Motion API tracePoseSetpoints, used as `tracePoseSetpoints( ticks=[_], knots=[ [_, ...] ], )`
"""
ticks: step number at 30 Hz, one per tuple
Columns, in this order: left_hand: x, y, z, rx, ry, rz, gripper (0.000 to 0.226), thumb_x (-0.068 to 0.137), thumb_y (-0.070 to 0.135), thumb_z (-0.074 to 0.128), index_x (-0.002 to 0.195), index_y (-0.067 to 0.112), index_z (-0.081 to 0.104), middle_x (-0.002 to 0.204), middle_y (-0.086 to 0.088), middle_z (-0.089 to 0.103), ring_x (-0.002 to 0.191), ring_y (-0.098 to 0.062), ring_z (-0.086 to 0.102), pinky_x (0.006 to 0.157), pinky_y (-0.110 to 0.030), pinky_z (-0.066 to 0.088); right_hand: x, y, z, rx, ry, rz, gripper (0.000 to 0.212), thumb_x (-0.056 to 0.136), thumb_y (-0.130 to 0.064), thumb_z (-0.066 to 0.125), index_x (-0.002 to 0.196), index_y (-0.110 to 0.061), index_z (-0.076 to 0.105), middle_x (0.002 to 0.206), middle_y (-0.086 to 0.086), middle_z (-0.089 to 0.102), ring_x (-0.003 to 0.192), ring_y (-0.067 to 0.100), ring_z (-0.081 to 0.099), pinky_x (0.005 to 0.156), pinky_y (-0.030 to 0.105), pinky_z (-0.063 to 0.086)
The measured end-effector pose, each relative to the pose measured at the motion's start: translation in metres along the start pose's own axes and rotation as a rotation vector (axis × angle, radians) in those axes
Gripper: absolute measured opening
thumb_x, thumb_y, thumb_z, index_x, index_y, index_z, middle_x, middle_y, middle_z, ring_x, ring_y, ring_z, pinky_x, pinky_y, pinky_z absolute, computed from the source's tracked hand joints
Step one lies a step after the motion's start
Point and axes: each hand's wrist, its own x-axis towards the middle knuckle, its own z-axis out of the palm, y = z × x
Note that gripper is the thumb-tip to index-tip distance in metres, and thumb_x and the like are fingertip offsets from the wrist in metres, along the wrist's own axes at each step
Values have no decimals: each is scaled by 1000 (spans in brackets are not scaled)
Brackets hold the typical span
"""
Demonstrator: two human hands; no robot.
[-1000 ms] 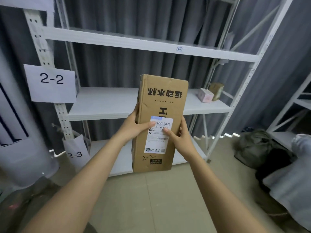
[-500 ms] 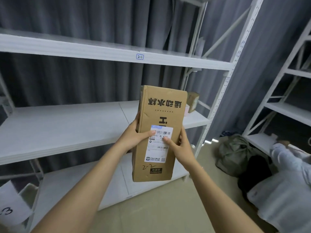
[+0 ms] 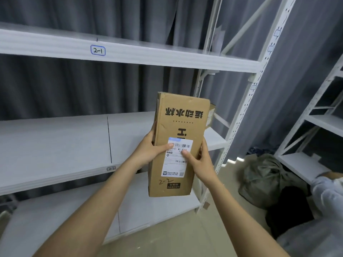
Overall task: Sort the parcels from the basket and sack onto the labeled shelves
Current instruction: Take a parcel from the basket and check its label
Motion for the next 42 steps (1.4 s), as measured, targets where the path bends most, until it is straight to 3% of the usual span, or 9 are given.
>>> tracePoseSetpoints(
  ticks=[4, 11, 14, 20, 25, 29, 34, 38, 42],
  knots=[
    [45, -3, 26, 9, 94, -2, 75, 81, 30, 75, 142, 38, 33, 111, 18, 62, 94, -2, 65, 72, -23, 57, 56, 18, -30, -8, -79, -39, 67, 91, -21, 69, 145, -28, 31, 130, -11, 60, 114, 4, 62, 91, 32, 55],
    [127, -19, 37, 34, 174, -33, 80, 82, 27, 74, 145, 39, 26, 119, 16, 60, 103, -4, 62, 79, -26, 58, 142, 56, -40, 32, -135, -42, 66, 92, -17, 66, 142, -39, 28, 130, -17, 56, 115, -4, 57, 90, 21, 53],
    [160, -30, 39, 33, 186, -53, 77, 83, 25, 73, 145, 35, 28, 118, 17, 59, 101, -2, 62, 74, -17, 55, 176, 78, -40, 3, -149, -18, 71, 92, -22, 67, 147, -35, 24, 134, -14, 56, 120, 1, 56, 98, 33, 52],
    [200, -74, 49, 5, 224, -81, 67, 83, 23, 73, 137, 41, 36, 117, 27, 59, 106, 5, 59, 86, -22, 53, 210, 127, -32, -5, -136, 16, 75, 93, -21, 65, 149, -37, 18, 138, -15, 53, 125, 3, 53, 104, 41, 48],
    [226, -82, 53, -1, 240, -92, 72, 84, 22, 72, 144, 33, 33, 122, 20, 59, 109, -3, 60, 89, -28, 55, 231, 146, -32, 43, -103, 36, 77, 92, -21, 66, 148, -40, 18, 138, -14, 52, 123, 1, 53, 98, 29, 51],
    [230, -86, 61, 46, 231, -131, 67, 85, 16, 71, 137, 35, 35, 118, 19, 59, 103, -2, 62, 80, -22, 56, 239, 164, -41, 27, -185, 74, 76, 86, -13, 74, 144, -31, 28, 134, -10, 57, 122, 6, 56, 94, 28, 53],
    [218, -112, 78, 114, 284, -207, 60, 84, 13, 71, 133, 30, 41, 117, 18, 60, 107, 1, 58, 91, -21, 50, 232, 188, -51, 3, -316, 171, 71, 87, -8, 71, 142, -28, 30, 128, -16, 57, 112, -6, 57, 82, 11, 51],
    [213, -123, 90, 122, 356, -280, 61, 86, 21, 70, 139, 27, 41, 121, 17, 58, 100, 8, 56, 77, -2, 41, 233, 200, -50, -50, -332, 202, 64, 92, -15, 67, 145, -24, 32, 134, -13, 56, 120, -1, 53, 95, 16, 49],
    [218, -125, 97, 150, 425, -315, 58, 86, 22, 70, 138, 25, 43, 114, 18, 58, 90, 8, 55, 69, -1, 40, 238, 205, -49, -66, -340, 210, 62, 94, -15, 64, 146, -22, 31, 133, -13, 54, 113, -7, 52, 85, 3, 44]
  ],
)
